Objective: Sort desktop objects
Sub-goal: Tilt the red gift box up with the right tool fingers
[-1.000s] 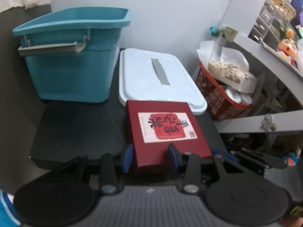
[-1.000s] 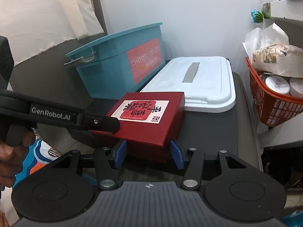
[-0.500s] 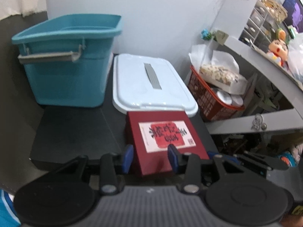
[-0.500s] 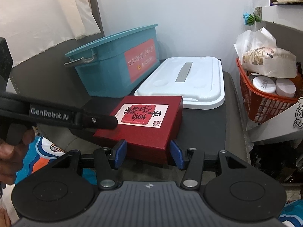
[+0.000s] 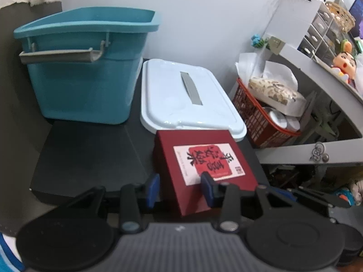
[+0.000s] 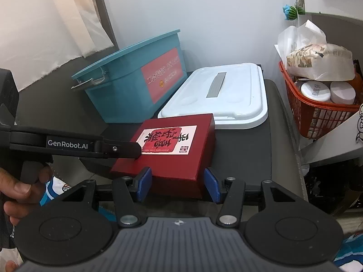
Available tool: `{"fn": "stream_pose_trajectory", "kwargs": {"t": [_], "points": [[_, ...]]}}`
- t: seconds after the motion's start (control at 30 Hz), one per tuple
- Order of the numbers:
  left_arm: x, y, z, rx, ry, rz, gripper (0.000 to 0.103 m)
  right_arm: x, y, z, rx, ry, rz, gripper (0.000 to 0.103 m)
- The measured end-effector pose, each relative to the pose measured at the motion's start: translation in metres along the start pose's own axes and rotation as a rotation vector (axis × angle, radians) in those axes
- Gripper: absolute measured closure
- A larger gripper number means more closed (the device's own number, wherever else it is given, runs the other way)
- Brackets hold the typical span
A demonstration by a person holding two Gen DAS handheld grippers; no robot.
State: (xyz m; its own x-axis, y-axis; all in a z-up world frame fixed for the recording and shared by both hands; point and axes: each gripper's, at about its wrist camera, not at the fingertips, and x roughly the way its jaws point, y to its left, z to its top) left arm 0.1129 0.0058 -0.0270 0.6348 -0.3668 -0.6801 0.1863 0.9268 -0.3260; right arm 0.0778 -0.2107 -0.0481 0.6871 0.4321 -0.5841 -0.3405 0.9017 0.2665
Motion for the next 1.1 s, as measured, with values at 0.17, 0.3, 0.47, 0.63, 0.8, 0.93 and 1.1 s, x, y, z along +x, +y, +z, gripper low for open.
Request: {"fn": "stream_pose_trajectory", "kwargs": {"t": [0.17, 0.3, 0.47, 0.63, 0.8, 0.93, 1.1], "points": [[0.0, 0.002, -0.001, -0.014, 0.005, -0.013, 0.06, 0.001, -0.001, 0.0, 0.008, 0.0, 0.006, 0.048], [0.001, -0.002, -0.003, -0.008, 0.021, -0.045, 0.057, -0.001, -0.002, 0.0, 0.018, 0.001, 0.011, 0.048], [0.0, -0.006, -0.005, 0.005, 0.023, -0.057, 0.056, -0.006, -0.001, -0.003, 0.013, 0.004, 0.003, 0.048], [-0.001, -0.01, -0.008, 0.021, 0.029, -0.069, 0.056, -0.012, -0.001, -0.005, 0.02, 0.007, -0.005, 0.048], [0.0, -0.016, -0.009, 0.043, 0.04, -0.08, 0.056, -0.019, -0.003, -0.008, 0.024, 0.015, -0.018, 0.048], [0.0, -0.019, -0.011, 0.058, 0.045, -0.082, 0.055, -0.021, -0.008, -0.008, 0.061, 0.03, -0.012, 0.048], [-0.002, -0.019, -0.011, 0.06, 0.042, -0.082, 0.057, -0.023, -0.019, -0.007, 0.151, 0.039, -0.008, 0.042]]}}
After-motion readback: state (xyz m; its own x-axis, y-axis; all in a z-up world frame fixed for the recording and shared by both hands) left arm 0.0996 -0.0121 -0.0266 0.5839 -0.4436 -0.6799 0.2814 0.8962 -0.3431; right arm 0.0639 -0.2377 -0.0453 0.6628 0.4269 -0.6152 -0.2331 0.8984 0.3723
